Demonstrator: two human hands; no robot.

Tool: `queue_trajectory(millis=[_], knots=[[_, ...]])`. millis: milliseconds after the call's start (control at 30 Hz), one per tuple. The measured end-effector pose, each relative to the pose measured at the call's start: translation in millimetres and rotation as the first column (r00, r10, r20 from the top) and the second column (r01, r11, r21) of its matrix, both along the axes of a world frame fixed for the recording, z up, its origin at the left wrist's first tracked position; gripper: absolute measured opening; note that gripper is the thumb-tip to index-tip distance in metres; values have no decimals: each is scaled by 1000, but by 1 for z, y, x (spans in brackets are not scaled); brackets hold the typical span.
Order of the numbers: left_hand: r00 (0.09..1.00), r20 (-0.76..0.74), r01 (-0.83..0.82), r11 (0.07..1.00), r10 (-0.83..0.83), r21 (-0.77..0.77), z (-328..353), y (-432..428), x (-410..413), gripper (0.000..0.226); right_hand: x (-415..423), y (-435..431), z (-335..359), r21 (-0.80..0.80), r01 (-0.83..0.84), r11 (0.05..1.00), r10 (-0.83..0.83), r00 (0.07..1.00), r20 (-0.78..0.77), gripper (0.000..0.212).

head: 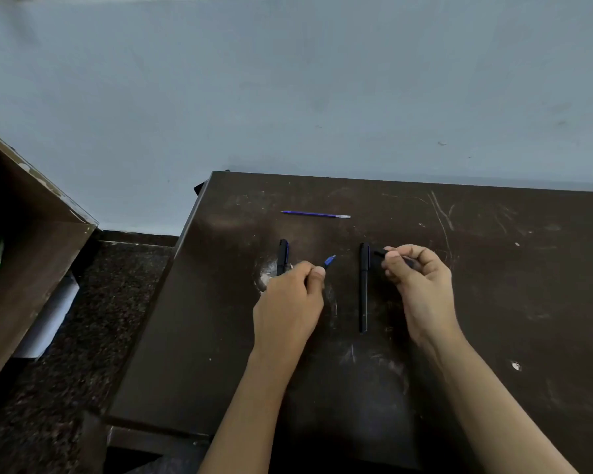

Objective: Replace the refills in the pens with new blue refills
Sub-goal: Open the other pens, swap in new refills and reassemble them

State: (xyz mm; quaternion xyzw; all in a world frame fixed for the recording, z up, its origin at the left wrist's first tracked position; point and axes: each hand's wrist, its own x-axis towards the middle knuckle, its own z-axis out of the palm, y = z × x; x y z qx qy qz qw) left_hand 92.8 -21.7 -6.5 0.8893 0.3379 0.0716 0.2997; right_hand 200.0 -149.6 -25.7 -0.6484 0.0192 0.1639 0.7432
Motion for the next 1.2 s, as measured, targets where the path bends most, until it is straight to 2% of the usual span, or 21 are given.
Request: queue_trajectory(millis=[100,200,300,433,500,600,700,800,867,967,1067,1200], knots=[[997,45,-59,996,63,-73,0,0,3,28,-13,4,-1,-358,-111,927,214,942,260,11],[992,79,-93,989,102,-111,0,-1,5,28,-27,12,-2,-605,-160,780,495,750,439,13],[988,114,-88,990,100,-108,-2,0,4,25,-34,14,-6,-747,-180,640,657,631,412,13],[987,142,-70,995,81,-76,-2,1,1,23,-40,15,-12,-826,-189,531,725,606,327,16],[988,130,-68,995,78,-79,-3,1,2,24,-40,15,-11,-837,-206,506,741,600,301,17],[986,142,-64,988,84,-138,-4,1,4,26,-38,16,-7,-792,-222,568,723,595,352,12],[986,160,-13,987,39,-157,-5,-1,5,24,-34,15,-1,-630,-241,739,561,738,375,8],[984,165,94,984,-69,-151,-5,-3,5,15,-32,16,5,-402,-236,885,350,906,240,12],[983,135,147,973,-124,-176,-5,-6,6,8,-31,17,8,-234,-223,946,254,961,111,15],[976,121,203,957,-181,-209,-5,-10,7,12,-29,16,9,-67,-196,978,196,981,-15,15],[971,116,230,941,-207,-247,-4,-12,7,18,-26,15,8,29,-174,984,176,980,-94,14],[980,121,188,941,-160,-280,0,-15,8,28,-25,15,8,102,-183,978,198,967,-159,14]])
